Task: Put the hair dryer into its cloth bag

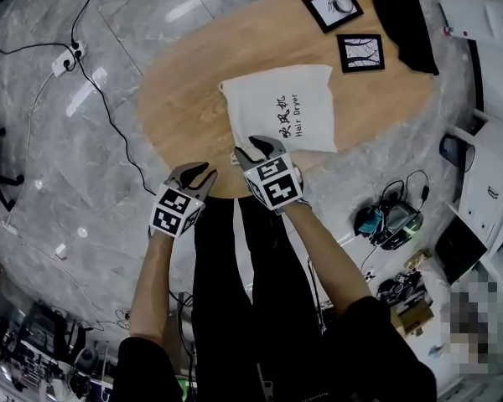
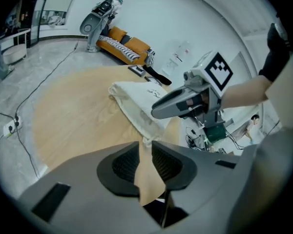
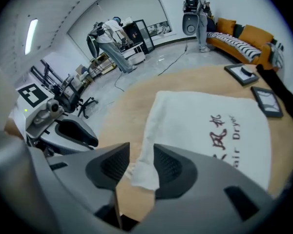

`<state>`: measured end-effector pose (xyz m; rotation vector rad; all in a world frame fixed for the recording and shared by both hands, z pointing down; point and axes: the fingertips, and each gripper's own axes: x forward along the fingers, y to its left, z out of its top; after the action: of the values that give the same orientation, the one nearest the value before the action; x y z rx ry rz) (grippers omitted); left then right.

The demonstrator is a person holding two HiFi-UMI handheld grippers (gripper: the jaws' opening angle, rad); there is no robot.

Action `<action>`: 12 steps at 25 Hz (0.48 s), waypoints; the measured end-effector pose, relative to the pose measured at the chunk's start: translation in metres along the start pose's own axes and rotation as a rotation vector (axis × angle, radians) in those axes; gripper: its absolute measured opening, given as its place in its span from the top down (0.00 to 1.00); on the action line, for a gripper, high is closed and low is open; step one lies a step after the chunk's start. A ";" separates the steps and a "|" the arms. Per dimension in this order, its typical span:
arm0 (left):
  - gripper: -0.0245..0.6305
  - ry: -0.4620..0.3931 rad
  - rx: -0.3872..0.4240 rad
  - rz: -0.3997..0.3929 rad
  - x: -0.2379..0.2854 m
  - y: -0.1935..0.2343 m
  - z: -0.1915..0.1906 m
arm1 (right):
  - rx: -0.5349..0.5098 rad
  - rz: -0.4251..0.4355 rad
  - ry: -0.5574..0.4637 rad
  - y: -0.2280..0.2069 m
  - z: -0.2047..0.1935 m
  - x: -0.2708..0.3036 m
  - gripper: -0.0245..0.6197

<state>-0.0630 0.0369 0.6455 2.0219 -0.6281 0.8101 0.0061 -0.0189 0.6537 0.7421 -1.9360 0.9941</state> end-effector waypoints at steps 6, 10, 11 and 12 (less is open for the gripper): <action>0.92 -0.070 0.005 0.130 -0.029 -0.017 0.033 | 0.081 -0.056 -0.112 -0.001 0.004 -0.063 0.94; 0.94 -0.134 -0.014 0.168 -0.055 -0.035 0.066 | 0.076 -0.030 -0.162 0.013 0.011 -0.104 0.95; 0.94 -0.140 -0.016 0.183 -0.063 -0.040 0.074 | 0.068 -0.038 -0.177 0.016 0.015 -0.116 0.95; 0.94 -0.145 -0.016 0.197 -0.070 -0.045 0.081 | 0.064 -0.044 -0.195 0.019 0.020 -0.129 0.95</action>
<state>-0.0542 0.0010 0.5355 2.0390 -0.9253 0.7740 0.0462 -0.0094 0.5288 0.9444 -2.0521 0.9911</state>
